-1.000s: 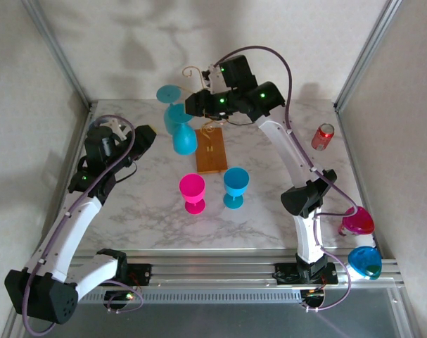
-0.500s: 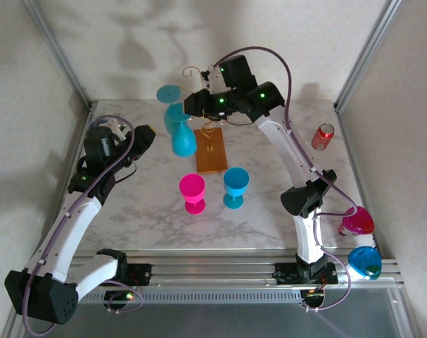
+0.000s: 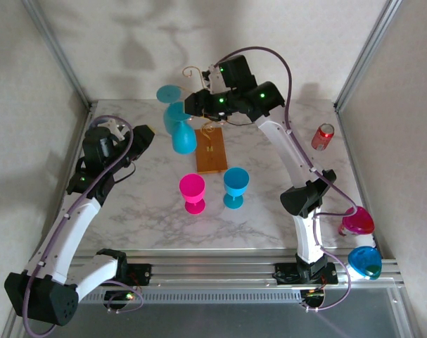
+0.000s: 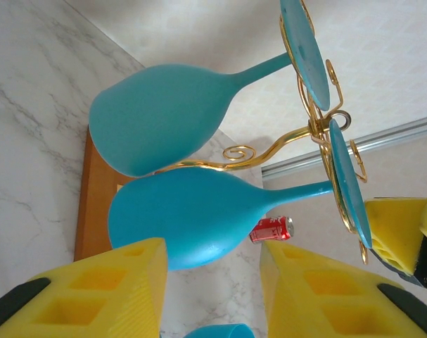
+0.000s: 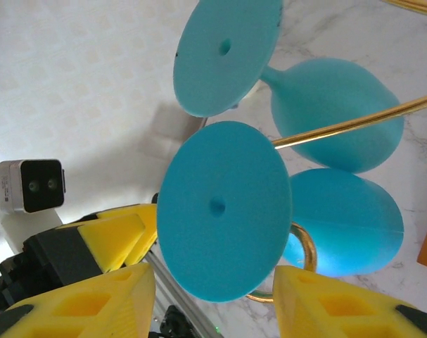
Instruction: Take the wine glass off the wine glass rack
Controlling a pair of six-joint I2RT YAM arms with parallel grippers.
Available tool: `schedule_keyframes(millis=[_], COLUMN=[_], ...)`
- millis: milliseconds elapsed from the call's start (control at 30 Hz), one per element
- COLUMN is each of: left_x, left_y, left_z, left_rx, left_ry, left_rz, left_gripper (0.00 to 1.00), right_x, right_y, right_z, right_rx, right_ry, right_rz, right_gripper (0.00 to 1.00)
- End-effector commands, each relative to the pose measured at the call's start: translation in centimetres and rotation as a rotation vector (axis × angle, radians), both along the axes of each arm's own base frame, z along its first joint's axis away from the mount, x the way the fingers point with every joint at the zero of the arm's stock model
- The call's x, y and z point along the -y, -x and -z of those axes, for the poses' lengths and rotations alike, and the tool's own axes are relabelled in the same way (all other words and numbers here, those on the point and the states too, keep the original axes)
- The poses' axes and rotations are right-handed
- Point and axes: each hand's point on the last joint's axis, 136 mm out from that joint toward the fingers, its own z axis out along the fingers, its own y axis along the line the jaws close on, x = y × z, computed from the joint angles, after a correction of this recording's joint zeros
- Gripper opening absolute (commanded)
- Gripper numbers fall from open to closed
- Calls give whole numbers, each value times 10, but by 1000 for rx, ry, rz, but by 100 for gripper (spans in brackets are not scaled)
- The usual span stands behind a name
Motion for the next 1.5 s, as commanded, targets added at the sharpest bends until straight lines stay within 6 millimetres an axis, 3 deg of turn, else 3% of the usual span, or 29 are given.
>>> schedule_keyframes(millis=[0, 567, 900, 1467], left_x=[-1, -4, -2, -4], left_y=[3, 4, 1, 2], left_z=[-7, -11, -8, -5], left_rx=[32, 37, 29, 22], left_ry=[-12, -24, -14, -24], left_rz=[10, 4, 7, 2], left_gripper=[39, 39, 39, 39], right_x=[6, -2, 8, 6], right_y=[-5, -15, -15, -25], right_z=[6, 8, -2, -12], right_rx=[-16, -29, 28, 75], right_ry=[31, 10, 27, -7], right_rz=[48, 51, 75, 85], right_gripper=[48, 48, 48, 49])
